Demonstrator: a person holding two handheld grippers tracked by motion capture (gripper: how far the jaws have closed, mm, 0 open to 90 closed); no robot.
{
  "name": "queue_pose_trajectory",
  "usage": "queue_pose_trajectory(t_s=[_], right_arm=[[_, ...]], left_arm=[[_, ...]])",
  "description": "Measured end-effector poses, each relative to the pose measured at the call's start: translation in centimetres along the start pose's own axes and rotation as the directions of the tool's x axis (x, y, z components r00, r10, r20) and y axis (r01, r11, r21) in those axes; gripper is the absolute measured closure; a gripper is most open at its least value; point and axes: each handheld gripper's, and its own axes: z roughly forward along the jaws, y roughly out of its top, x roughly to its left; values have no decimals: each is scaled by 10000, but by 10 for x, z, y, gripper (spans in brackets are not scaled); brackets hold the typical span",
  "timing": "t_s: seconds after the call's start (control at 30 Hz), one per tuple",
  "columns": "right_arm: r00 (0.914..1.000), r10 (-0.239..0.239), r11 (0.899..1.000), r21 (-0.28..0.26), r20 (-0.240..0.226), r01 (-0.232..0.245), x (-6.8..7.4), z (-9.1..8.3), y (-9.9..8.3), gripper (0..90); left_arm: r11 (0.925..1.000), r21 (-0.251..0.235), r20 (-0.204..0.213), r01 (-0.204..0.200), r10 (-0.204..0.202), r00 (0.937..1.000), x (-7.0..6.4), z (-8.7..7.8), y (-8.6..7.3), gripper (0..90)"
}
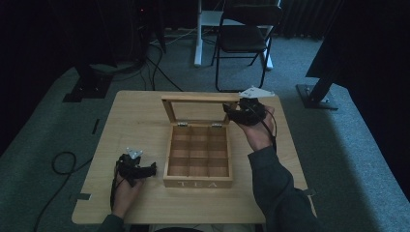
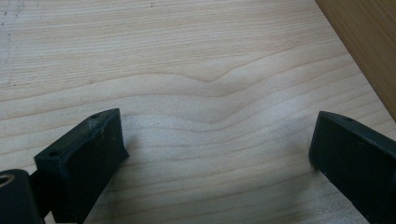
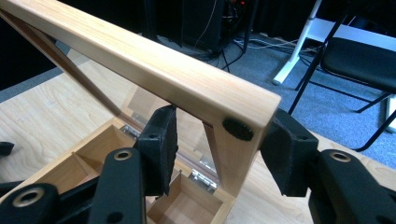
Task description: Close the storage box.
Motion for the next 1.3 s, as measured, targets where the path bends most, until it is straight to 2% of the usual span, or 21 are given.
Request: queue_pose_trajectory(t_s=[0.47, 0.73, 0.9, 1.3], right_arm=[[9985, 248, 9997, -51, -498, -250, 6, -14, -16, 467], [9988, 83, 10000, 53, -475, -81, 12, -19, -23, 454], [9978, 335, 9993, 175, -567, -325, 12, -21, -28, 446], [9970, 335, 9990, 328, -703, -312, 17, -26, -40, 441]], left_arm=[[10000, 1, -3, -9, 9, 10000, 0, 0, 0, 35], [10000, 3, -3, -11, 11, 10000, 0, 0, 0, 35], [10000, 4, -2, -10, 10, 10000, 0, 0, 0, 35], [10000, 4, -4, -9, 9, 10000, 0, 0, 0, 35]])
